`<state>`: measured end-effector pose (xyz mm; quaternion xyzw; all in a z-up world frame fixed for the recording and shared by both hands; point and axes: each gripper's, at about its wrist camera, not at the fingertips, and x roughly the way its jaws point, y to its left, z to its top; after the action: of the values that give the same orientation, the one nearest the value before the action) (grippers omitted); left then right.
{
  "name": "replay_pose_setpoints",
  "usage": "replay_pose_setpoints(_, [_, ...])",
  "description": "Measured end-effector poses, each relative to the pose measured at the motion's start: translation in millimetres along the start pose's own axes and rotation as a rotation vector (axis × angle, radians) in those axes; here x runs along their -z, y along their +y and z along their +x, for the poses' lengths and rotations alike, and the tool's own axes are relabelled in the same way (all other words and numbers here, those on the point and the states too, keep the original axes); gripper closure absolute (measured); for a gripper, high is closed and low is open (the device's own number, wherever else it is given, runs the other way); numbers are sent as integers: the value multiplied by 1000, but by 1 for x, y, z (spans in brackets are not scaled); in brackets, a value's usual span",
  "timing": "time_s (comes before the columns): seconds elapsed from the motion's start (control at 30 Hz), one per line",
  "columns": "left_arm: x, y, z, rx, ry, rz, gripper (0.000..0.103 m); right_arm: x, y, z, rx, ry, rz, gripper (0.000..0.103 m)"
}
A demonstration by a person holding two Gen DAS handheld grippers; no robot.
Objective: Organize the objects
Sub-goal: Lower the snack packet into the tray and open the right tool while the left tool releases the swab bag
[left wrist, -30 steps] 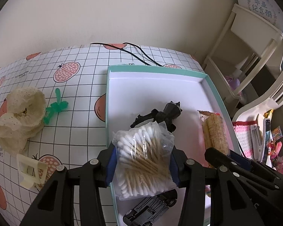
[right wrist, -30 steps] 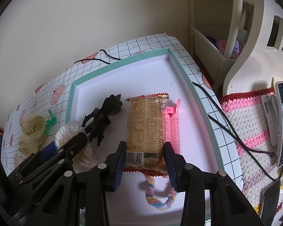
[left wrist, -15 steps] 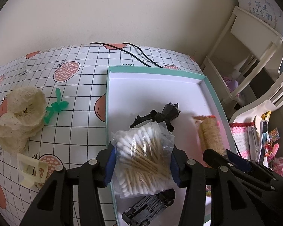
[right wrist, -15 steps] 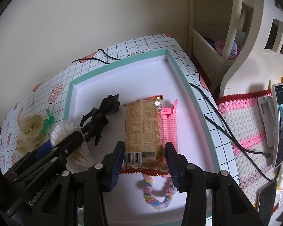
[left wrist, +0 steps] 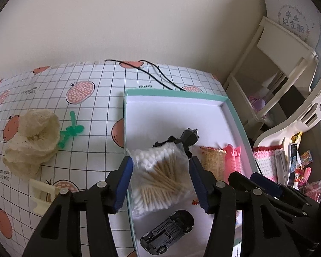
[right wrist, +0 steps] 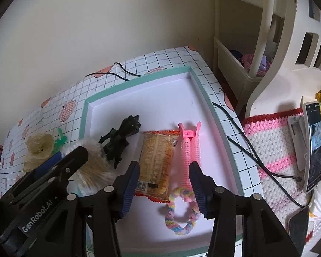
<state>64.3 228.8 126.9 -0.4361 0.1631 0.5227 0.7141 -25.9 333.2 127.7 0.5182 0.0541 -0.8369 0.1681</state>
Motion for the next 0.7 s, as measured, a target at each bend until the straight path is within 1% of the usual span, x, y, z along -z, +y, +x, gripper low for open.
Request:
replay_pose_setpoints(0.27, [-4,4,-13,-17,-20,-3,46,-2,2,-10,4,-12,-5,51])
replay_pose_setpoints(0.37, [-4,8,-17,-31,-29,-9,40,-3,3,-12,9,-16,-7,51])
replay_pose_setpoints(0.43, [-5,12,-18,-44,-30,-18,40,-3,3,-13,12,-17,-6,43])
replay_pose_setpoints(0.5, [-5,15,-19,-65,-31,-21,38,-3,3,-14,14,-19,-7,41])
replay_pose_setpoints(0.53, [-5,16,-19,-74,-31,-20,36,-3,3,-14,15,-21,-7,39])
replay_pose_setpoints(0.57, [-5,18,-20,-88,-33,-22,31,-3,4,-15,16,-22,-7,38])
replay_pose_setpoints(0.6, [-5,21,-20,-98,-35,-24,29,-3,4,-15,18,-23,-7,35])
replay_pose_setpoints(0.7, [-5,29,-21,-127,-36,-38,29,-2,5,-14,19,-21,-12,26])
